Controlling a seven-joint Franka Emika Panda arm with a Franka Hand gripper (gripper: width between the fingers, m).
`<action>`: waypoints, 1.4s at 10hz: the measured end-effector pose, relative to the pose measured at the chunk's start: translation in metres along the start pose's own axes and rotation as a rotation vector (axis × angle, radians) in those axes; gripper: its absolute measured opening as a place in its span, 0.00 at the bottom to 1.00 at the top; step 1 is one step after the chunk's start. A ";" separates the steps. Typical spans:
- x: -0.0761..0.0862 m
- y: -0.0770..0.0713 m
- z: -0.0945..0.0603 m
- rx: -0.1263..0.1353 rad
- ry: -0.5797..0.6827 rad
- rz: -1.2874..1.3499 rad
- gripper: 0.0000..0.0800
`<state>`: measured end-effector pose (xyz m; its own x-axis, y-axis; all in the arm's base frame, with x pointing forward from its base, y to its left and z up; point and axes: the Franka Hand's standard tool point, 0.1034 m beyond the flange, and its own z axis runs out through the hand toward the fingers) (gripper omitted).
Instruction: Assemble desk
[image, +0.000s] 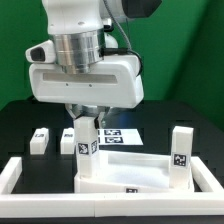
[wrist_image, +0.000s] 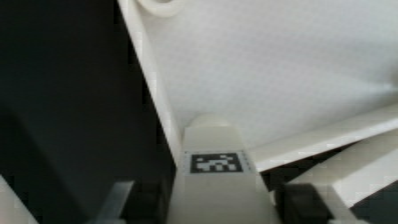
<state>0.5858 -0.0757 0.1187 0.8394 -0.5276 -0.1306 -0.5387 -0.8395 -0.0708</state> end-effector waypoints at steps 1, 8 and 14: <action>0.000 0.000 0.000 0.000 0.000 0.046 0.36; 0.016 -0.045 0.004 0.096 0.119 0.901 0.36; 0.018 -0.060 0.004 0.117 0.133 1.018 0.37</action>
Offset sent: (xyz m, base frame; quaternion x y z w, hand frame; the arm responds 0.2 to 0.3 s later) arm 0.0137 0.0095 -0.0142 0.0157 0.0346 0.4165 0.9084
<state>0.6333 -0.0345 0.1162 -0.0205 -0.9971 -0.0730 -0.9960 0.0267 -0.0847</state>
